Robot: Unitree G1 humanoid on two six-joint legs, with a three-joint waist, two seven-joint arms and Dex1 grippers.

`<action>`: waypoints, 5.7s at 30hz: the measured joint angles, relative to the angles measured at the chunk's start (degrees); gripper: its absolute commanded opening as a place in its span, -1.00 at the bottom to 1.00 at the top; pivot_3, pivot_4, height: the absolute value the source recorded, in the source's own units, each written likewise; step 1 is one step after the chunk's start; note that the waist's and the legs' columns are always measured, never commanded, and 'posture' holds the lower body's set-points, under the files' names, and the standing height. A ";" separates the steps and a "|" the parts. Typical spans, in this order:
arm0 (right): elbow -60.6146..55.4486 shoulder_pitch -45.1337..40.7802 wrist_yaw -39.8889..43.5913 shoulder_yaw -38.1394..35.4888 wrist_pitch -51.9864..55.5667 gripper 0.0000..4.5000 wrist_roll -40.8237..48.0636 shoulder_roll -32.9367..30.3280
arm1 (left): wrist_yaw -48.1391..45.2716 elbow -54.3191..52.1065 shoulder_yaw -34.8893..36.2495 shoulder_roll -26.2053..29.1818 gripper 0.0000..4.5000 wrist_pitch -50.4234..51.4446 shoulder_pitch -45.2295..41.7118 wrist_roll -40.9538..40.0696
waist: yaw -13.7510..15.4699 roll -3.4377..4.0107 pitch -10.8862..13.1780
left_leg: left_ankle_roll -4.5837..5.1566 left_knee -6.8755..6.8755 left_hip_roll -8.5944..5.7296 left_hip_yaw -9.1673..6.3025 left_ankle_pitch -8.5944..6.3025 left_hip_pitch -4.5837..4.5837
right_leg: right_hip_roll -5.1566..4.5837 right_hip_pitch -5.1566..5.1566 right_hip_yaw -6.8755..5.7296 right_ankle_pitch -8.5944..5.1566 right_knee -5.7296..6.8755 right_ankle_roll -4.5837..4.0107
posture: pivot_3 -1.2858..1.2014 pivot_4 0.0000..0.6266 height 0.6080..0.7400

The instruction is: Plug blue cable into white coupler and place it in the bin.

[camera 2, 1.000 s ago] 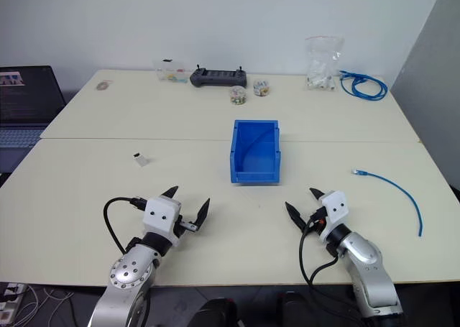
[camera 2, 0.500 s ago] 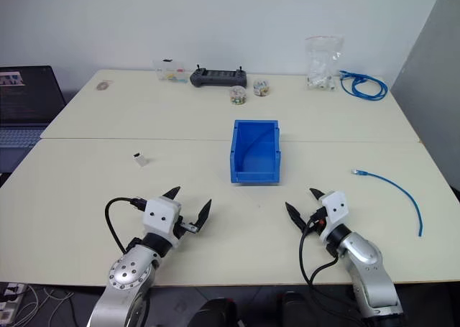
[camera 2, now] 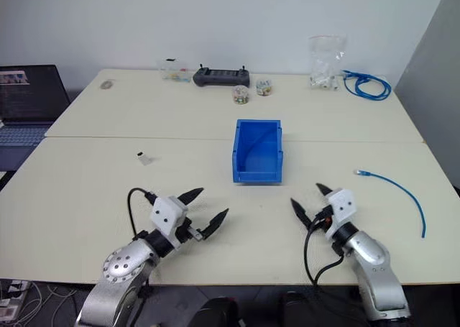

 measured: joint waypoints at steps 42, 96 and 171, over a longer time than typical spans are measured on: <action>59.64 -26.79 18.33 -6.95 17.10 -1.00 -4.59 -29.63 | -17.64 6.84 -14.10 -1.75 1.00 18.62 -26.28 -5.53 | -0.01 0.31 0.06 | 0.05 0.03 0.09 0.58 0.05 0.16 | 0.08 0.42 0.08 0.21 -0.44 -0.18 | 0.03 -0.52 1.00; 1.79 -24.96 10.32 16.81 48.46 0.17 6.78 -3.28 | -18.39 8.41 6.61 20.10 1.00 6.02 -2.06 -2.66 | 0.00 0.49 0.27 | 0.07 -0.05 0.13 0.08 0.02 -0.01 | -0.01 0.19 -0.06 0.24 -0.50 -0.16 | 0.03 -0.52 1.00; -20.97 -13.32 4.56 3.39 47.15 0.59 45.42 -8.42 | -23.85 7.89 10.07 6.85 -0.89 61.38 -35.71 -37.48 | -0.15 0.19 0.34 | 0.07 -0.01 0.12 -0.15 0.02 0.00 | 0.03 0.30 -0.21 0.07 -0.50 0.14 | 0.03 -0.52 1.00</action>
